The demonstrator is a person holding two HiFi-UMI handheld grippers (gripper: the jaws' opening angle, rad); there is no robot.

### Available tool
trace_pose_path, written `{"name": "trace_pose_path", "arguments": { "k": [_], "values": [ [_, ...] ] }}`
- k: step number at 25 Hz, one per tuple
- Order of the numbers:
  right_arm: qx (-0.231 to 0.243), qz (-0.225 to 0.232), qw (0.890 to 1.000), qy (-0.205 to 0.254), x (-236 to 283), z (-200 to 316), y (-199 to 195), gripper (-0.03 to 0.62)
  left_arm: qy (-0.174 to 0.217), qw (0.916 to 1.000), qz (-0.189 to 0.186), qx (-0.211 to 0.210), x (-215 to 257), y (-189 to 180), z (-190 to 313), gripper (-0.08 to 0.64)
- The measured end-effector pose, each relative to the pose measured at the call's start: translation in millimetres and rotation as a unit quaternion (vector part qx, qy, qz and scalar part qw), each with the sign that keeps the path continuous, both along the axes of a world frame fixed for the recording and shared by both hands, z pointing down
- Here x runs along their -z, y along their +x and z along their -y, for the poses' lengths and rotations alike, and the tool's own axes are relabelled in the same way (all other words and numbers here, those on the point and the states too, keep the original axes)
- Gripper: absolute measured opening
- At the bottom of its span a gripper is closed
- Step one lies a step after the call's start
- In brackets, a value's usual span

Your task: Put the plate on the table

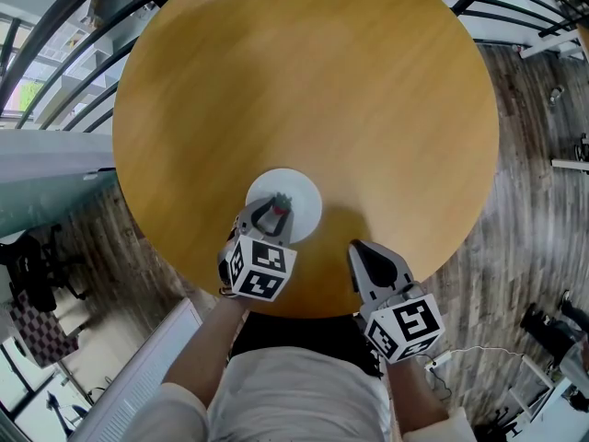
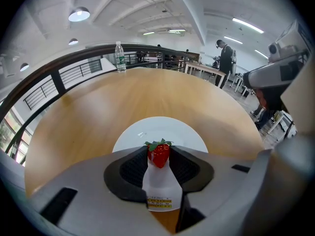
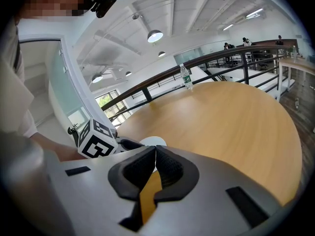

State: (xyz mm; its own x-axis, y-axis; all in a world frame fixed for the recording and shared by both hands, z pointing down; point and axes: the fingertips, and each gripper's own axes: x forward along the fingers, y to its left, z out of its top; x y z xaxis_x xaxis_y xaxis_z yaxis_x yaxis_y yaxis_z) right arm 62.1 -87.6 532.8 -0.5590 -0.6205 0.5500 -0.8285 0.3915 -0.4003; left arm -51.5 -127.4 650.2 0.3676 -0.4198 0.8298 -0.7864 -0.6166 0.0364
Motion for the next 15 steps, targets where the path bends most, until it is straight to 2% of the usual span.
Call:
{"name": "trace_pose_path", "arguments": {
  "k": [15],
  "values": [
    [0.002, 0.002, 1.000, 0.002, 0.9, 3.6, -3.7, 0.026, -0.015, 0.9996, -0.023, 0.012, 5.2, -1.9, -0.5, 0.190]
  ]
}}
